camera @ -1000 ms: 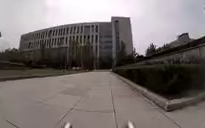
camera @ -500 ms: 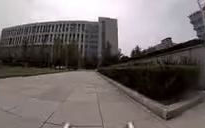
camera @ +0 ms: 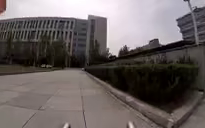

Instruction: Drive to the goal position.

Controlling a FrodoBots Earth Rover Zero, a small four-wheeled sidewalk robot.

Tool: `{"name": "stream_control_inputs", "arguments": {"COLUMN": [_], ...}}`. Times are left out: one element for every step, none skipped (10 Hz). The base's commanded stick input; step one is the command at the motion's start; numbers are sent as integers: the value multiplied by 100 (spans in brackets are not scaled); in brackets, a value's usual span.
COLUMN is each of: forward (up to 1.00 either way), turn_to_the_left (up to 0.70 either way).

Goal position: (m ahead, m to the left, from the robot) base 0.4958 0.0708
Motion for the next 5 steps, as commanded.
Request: {"name": "stream_control_inputs", "arguments": {"forward": [85, 85, 85, 85, 85], "turn_to_the_left": [0, 0, 0, 0, 0]}}
